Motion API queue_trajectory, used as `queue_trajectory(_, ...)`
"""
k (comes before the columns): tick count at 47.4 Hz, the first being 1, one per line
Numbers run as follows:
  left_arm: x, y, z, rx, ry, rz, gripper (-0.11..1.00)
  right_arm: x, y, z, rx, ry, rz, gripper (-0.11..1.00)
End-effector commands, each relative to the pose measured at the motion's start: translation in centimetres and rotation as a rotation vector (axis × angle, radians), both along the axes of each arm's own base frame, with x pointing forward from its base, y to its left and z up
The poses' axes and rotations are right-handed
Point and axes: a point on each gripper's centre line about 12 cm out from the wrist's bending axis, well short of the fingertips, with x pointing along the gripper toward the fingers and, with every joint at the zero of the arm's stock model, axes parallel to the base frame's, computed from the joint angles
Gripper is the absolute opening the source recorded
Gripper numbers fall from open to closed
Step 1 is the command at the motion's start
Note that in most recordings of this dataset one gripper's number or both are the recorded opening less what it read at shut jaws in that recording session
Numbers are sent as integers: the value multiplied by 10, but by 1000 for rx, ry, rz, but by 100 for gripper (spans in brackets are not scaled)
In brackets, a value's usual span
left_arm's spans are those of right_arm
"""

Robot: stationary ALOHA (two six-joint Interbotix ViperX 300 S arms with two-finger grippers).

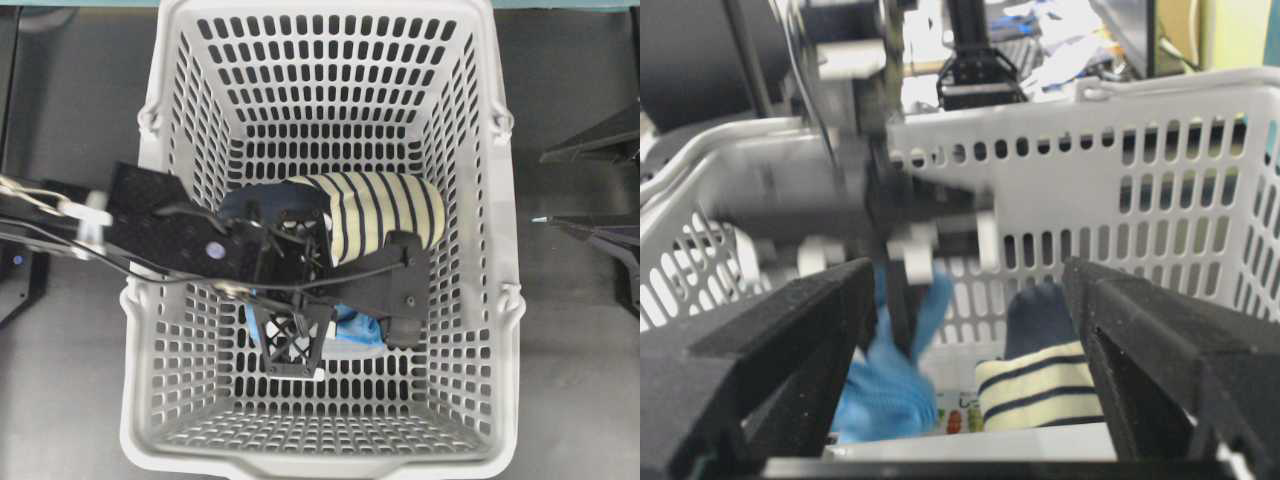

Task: Pick up the blue cloth from the shopping basket with the left arm.
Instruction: 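Lift the gripped blue cloth upward out of the basket with the left gripper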

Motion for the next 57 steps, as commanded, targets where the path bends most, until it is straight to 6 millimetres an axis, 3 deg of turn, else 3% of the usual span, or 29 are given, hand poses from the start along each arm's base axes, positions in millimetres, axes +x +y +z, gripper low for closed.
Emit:
queue_trajectory(1, -8, -2, 62, -13, -88, -2, 14, 1, 0, 5, -2, -18, 1, 74)
queue_trajectory(9, -20, 2, 120, -18, -117, 7, 14, 1, 0, 5, -2, -18, 1, 74)
queue_trajectory(14, -23, 4, 135, -17, -114, 12, 14, 1, 0, 4, 0, -17, 1, 74)
queue_trajectory(57, -22, 9, 137, -12, -93, 25, 14, 1, 0, 3, 1, -28, 1, 74)
